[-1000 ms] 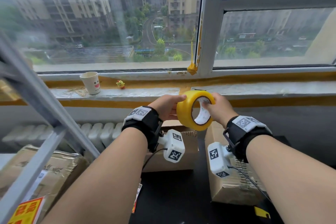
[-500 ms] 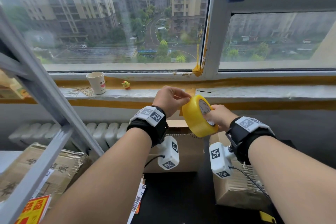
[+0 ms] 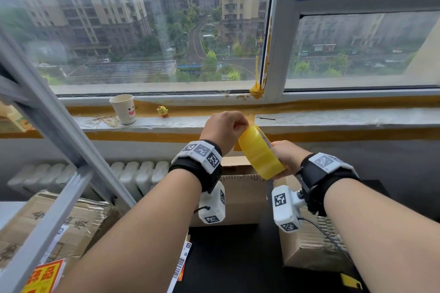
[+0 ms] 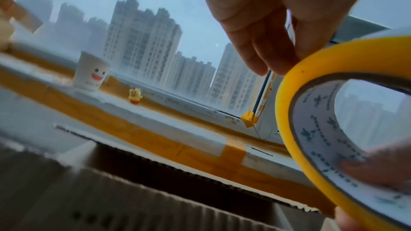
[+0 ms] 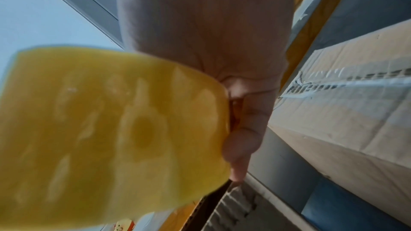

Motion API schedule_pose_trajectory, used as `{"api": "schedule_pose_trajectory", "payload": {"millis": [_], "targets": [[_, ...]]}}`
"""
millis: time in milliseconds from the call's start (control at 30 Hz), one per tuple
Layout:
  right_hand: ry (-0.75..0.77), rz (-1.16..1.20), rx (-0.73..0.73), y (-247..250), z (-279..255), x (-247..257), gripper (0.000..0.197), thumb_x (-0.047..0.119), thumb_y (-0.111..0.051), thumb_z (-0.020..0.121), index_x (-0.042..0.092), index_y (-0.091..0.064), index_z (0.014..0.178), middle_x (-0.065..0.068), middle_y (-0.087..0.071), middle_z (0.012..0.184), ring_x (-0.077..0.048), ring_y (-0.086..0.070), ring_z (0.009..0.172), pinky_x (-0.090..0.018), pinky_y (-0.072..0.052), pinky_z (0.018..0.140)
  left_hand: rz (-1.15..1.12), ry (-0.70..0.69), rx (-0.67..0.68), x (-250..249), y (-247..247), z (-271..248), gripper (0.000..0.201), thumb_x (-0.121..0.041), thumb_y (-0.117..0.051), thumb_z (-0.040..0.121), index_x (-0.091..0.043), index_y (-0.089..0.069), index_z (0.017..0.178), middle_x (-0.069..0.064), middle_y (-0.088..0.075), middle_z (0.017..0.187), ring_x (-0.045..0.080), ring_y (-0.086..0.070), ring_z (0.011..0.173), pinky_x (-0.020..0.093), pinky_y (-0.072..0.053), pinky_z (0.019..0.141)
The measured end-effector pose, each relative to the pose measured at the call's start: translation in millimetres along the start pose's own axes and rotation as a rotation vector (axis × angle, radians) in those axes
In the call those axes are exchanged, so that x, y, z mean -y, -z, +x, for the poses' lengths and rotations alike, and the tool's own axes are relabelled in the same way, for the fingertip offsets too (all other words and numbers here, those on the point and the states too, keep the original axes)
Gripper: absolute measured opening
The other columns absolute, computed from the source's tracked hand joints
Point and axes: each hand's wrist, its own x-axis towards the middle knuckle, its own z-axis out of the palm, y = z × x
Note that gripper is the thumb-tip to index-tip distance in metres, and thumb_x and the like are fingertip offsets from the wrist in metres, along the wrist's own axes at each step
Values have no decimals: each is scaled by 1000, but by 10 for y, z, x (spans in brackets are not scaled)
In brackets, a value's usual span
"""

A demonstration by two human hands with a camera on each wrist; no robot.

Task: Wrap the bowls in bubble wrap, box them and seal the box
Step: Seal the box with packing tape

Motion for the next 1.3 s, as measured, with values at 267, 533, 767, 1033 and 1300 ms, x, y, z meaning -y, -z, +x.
{"api": "schedule_pose_trajectory", "payload": {"millis": [267,533,767,1033,1300], "targets": [[3,-174,-5,2,64,-8,19,8,-56,89,-3,-62,104,-28,-67,108,-42,-68,96,-58,-54,85,226,-99,59,-50,-18,-22,16,-15,-45,97,-10,-59,103,5,-63,101,25,-58,87,35,-48,76],[-42,2,33,-21,66,18,9,4,-52,94,7,-58,88,-21,-61,91,-37,-64,83,-48,-52,81,144,-40,5,-46,-1,-75,11,-9,-46,95,-7,-55,101,10,-60,100,25,-54,84,28,-41,73],[-50,21,21,0,96,53,12,12,-49,97,5,-59,97,-24,-65,104,-40,-67,95,-45,-55,80,79,-12,-63,-37,3,-106,9,-3,-46,93,-5,-54,98,11,-58,93,23,-51,80,27,-37,70],[-80,42,35,58,141,26,26,15,-53,95,-5,-61,110,-31,-66,111,-43,-67,99,-50,-55,87,-299,198,-4,-36,30,-60,16,-18,-51,98,-13,-57,112,1,-61,95,18,-57,86,27,-50,76],[-72,127,77,70,122,-11,28,15,-48,98,-3,-59,117,-31,-60,121,-44,-64,105,-51,-52,90,-482,281,27,-29,57,-40,13,-18,-59,94,-22,-64,82,6,-66,85,20,-60,80,36,-56,80]]}}
